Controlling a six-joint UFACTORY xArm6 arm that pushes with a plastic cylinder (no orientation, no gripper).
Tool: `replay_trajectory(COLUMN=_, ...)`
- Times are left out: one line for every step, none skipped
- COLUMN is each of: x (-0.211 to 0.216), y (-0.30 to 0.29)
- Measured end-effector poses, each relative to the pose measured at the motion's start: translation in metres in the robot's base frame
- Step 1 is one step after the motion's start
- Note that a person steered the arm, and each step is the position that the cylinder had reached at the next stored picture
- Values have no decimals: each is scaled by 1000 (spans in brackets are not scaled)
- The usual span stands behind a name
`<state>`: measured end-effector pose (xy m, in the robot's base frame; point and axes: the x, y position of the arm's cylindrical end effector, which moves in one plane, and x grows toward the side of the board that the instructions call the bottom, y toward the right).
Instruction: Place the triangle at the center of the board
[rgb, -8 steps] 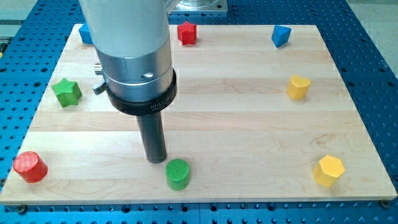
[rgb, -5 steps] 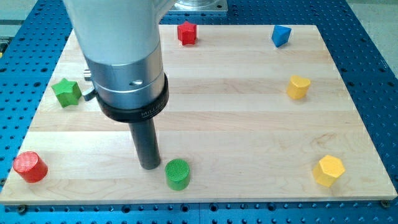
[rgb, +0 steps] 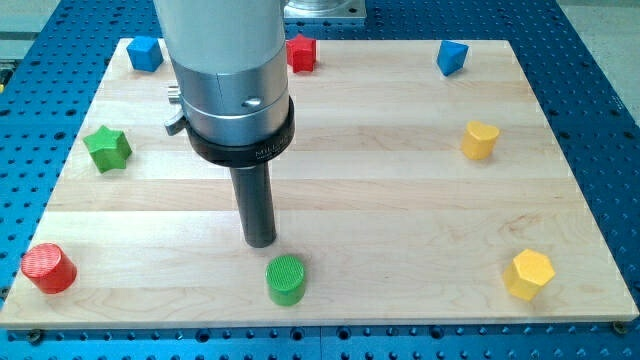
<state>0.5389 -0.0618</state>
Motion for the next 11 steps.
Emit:
replay_trajectory(x=0, y=0)
replay_trajectory(x=-29, y=2)
replay_trajectory(x=-33, y=3)
replay_trajectory(x=-34, y=5)
replay_trajectory(x=-81, y=34)
replay_trajectory(x=-100, y=87)
replay_trajectory(x=-101, y=116)
replay_trajectory(x=-107, y=115)
replay_trajectory(x=-125, y=120)
replay_trajectory(x=-182, y=192)
replay_trajectory(x=-210, y=277)
